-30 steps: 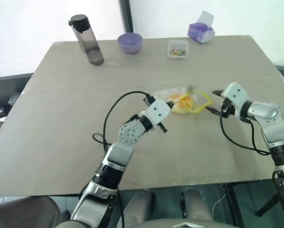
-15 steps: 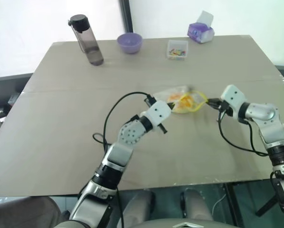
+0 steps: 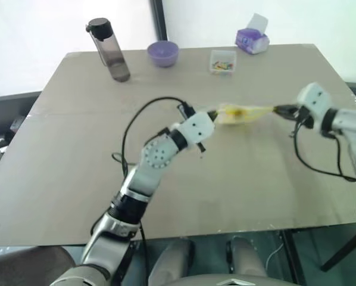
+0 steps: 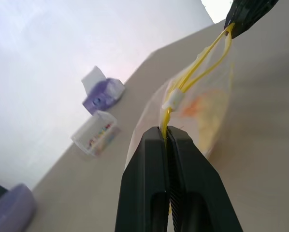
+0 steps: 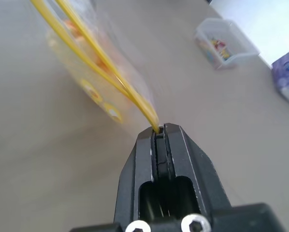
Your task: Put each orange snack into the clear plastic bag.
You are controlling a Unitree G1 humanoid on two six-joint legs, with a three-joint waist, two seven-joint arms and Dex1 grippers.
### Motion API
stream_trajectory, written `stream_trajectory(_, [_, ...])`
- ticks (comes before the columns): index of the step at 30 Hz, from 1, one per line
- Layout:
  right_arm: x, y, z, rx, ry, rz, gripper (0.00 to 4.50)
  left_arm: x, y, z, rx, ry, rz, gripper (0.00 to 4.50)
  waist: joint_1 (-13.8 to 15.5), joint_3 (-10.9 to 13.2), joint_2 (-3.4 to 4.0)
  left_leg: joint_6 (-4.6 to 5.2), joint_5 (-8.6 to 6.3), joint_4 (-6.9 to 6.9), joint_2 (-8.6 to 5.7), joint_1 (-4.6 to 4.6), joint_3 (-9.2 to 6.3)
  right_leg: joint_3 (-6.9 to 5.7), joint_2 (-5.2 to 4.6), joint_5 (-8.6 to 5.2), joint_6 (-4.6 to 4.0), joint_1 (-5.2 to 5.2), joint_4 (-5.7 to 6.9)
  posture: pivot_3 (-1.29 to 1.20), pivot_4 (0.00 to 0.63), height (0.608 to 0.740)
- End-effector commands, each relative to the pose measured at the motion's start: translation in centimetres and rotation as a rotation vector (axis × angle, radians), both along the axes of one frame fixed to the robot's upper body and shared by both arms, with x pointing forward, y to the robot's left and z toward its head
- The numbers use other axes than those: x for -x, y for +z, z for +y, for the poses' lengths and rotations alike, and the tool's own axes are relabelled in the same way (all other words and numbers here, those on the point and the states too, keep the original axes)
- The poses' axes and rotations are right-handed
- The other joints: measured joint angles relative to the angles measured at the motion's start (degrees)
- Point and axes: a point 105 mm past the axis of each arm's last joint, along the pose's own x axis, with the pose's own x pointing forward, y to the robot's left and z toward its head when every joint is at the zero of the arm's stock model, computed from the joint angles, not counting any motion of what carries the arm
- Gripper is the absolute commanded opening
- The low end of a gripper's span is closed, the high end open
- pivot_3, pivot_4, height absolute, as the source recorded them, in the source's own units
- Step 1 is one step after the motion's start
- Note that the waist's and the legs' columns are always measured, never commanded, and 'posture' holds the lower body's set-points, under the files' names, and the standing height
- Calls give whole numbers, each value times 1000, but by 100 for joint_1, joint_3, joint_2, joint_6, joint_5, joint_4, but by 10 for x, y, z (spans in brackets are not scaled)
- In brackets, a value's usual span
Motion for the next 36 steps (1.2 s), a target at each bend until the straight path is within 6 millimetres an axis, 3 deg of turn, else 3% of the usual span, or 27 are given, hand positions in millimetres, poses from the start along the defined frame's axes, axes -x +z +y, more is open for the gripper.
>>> stream_trajectory(1, [7, 35, -1, -8, 21, -69, 57, 10, 28, -7, 11, -41, -100, 0, -2, 0, 0, 0, 0, 0, 0, -1, 0, -1, -1, 0, 0, -1, -1, 0, 150, 740])
stream_trajectory(4, [10, 42, 2, -5, 32, -79, 57, 11, 29, -12, 7, -54, -101, 0, -13, 0, 0, 1, 0, -3, 1, -1, -1, -1, 1, 0, 0, -1, 0, 0, 150, 740])
stream_trajectory(5, [11, 39, 2, -5, 36, -58, 299, 11, 26, -13, 2, -58, -93, 0, -13, 0, 0, 1, 0, -3, 1, 0, 0, 0, 1, 0, 0, -2, 1, 0, 150, 740])
stream_trajectory(8, [13, 37, 6, 19, 47, -78, 1373, 12, 17, -13, -15, -61, -72, 0, -8, 0, 0, 1, 0, -1, 1, -1, 1, 1, 0, 0, 0, -2, 1, 0, 150, 740])
stream_trajectory(10, [13, 39, 7, 6, 35, -81, 2429, 12, 13, -12, -17, -57, -63, 0, -9, 0, 0, 1, 0, -2, 1, -1, 1, 1, 0, 0, 0, -2, 1, 0, 150, 740])
stream_trajectory(11, [18, 37, 9, 10, 55, -42, 2721, 12, 12, -11, -20, -55, -58, 0, -6, 0, 0, 1, 0, -1, 1, -1, 0, 1, 0, 0, 0, -3, 2, 0, 150, 740])
stream_trajectory(16, [47, 42, 36, -23, 205, 84, 2721, 12, 10, -8, -26, -50, -53, 0, -1, 1, 0, 1, 0, -1, 1, -4, -1, 0, -1, 0, 0, -3, 0, 0, 150, 740])
stream_trajectory(21, [56, 48, 68, -26, 303, 63, 2721, 13, 11, -9, -40, -56, -65, 0, -1, 1, 0, 1, -1, 1, 1, -2, -1, 0, -1, 0, 0, -2, 3, 0, 150, 740])
stream_trajectory(30, [51, 47, 106, 68, 426, -68, 2721, 21, 15, -15, -152, -96, -149, 0, 7, 1, -1, 1, 0, 2, 0, -3, -3, -3, -1, 0, 0, -3, 2, 0, 150, 740])
stream_trajectory(36, [39, 42, 109, 145, 440, -146, 2721, 23, 19, -16, -240, -105, -214, 0, 2, 1, -1, 1, 0, 1, 0, -3, -5, -5, -1, 0, 0, -3, 1, 0, 150, 740])
